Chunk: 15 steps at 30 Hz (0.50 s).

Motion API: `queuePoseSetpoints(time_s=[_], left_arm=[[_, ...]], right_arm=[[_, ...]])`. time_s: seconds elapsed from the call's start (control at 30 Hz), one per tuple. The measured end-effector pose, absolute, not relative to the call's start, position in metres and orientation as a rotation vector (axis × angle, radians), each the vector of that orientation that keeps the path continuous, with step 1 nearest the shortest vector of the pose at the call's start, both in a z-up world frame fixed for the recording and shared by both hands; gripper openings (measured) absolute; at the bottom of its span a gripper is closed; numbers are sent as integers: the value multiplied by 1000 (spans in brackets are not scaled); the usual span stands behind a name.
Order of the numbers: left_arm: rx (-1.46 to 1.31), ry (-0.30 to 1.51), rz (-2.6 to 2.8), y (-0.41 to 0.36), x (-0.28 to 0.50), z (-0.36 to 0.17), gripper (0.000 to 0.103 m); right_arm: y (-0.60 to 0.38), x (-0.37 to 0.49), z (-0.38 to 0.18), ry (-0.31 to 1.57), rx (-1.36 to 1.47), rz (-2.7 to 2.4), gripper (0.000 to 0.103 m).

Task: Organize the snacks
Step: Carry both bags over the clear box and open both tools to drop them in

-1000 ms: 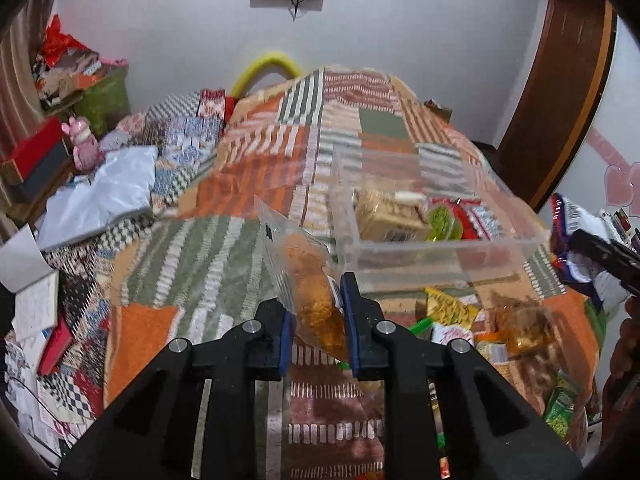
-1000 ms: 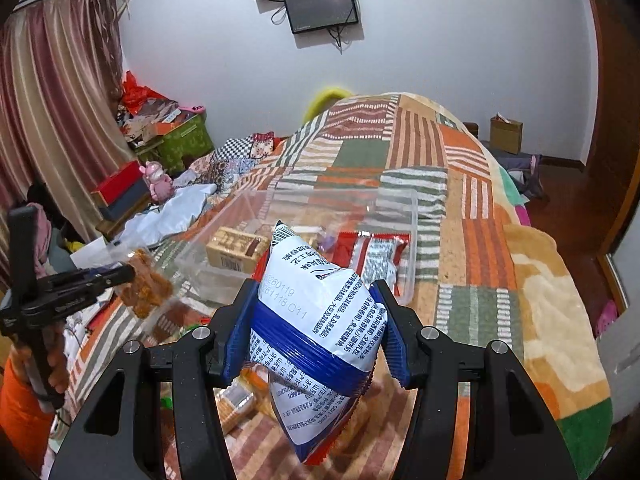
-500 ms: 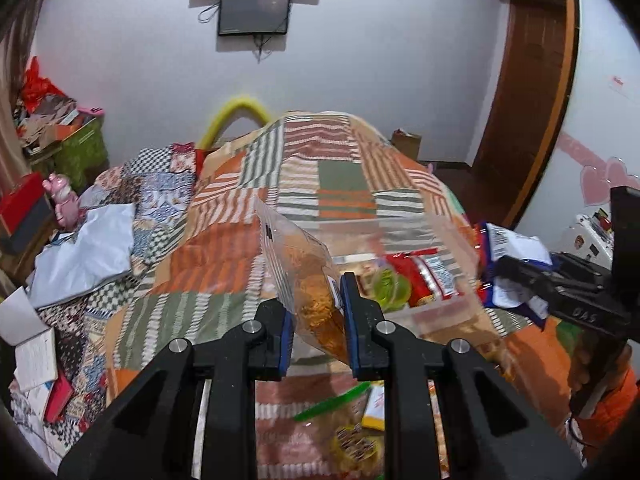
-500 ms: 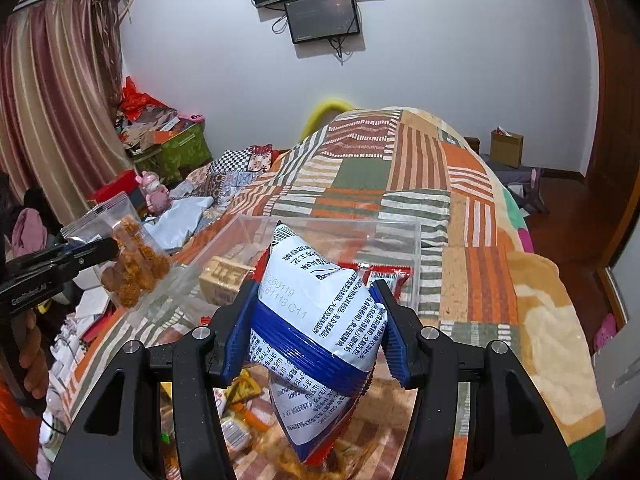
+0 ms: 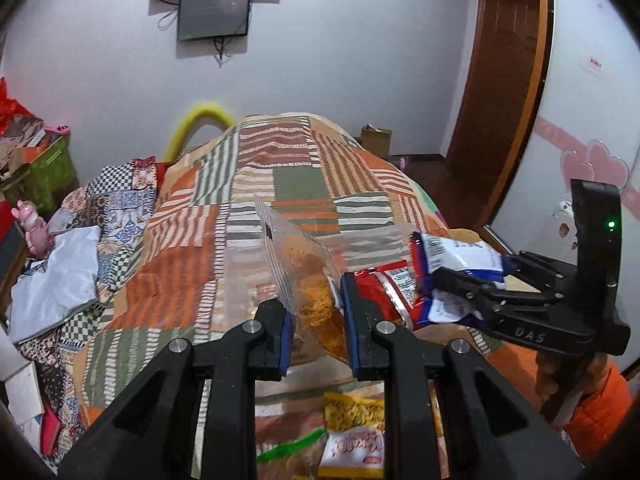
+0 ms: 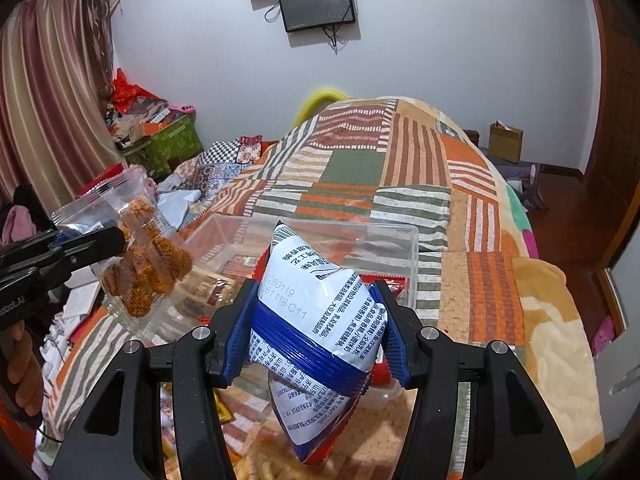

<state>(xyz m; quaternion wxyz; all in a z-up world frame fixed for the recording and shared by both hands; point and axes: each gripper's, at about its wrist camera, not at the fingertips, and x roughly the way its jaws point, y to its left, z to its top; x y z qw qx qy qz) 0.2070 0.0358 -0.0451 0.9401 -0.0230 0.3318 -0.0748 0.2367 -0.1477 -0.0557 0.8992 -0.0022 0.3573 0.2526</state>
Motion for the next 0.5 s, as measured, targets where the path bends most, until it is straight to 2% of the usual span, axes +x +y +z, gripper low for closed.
queuePoseSetpoints(time_s=[0.5], left_arm=[[-82, 739, -164, 26, 248, -80, 22]], right_arm=[[-133, 256, -76, 799, -43, 544, 53]])
